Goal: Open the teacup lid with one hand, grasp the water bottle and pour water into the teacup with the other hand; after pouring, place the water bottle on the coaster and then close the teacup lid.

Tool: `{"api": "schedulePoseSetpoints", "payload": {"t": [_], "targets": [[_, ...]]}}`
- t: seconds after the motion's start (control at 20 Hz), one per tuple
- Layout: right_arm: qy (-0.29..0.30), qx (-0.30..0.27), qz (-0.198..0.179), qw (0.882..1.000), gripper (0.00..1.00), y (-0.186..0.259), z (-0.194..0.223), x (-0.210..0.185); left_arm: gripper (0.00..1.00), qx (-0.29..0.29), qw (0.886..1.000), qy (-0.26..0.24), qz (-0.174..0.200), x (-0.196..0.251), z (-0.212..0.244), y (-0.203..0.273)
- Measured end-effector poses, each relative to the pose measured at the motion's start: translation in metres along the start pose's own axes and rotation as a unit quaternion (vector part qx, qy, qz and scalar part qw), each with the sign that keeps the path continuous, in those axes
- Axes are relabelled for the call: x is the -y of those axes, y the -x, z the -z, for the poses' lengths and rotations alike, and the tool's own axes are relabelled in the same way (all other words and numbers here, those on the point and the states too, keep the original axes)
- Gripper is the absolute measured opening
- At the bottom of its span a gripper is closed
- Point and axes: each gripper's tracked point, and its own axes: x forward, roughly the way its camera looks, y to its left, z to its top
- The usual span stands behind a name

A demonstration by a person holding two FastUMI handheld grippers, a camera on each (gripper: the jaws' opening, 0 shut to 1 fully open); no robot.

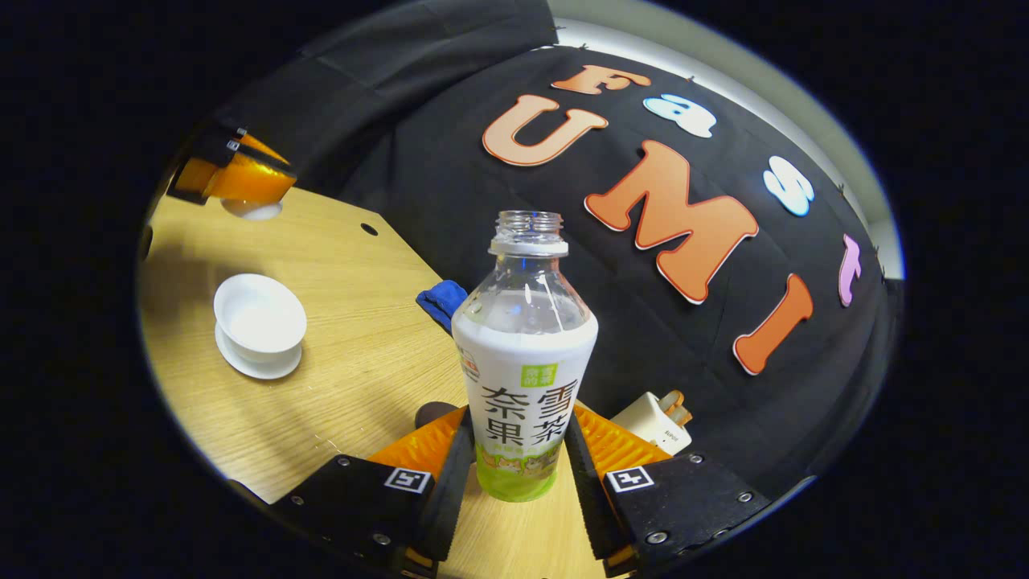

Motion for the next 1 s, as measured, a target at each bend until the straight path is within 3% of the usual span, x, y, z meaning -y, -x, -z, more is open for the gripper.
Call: {"api": "schedulePoseSetpoints", "payload": {"t": [0.4, 0.65, 1.0], "targets": [[0.14, 0.024, 0.025, 0.99, 0.65, -0.002, -0.01, -0.007, 0.33, 0.002, 1.0, 0.003, -0.007, -0.013, 0.001, 0.007], [0.227, 0.04, 0.043, 0.972, 0.65, -0.005, -0.02, -0.007, 0.33, 0.003, 1.0, 0.005, -0.013, -0.022, 0.002, 0.011], [0.301, 0.068, 0.049, 0.95, 0.64, -0.011, -0.041, -0.017, 0.33, 0.0, 0.999, 0.013, -0.029, -0.041, 0.007, 0.017]]}}
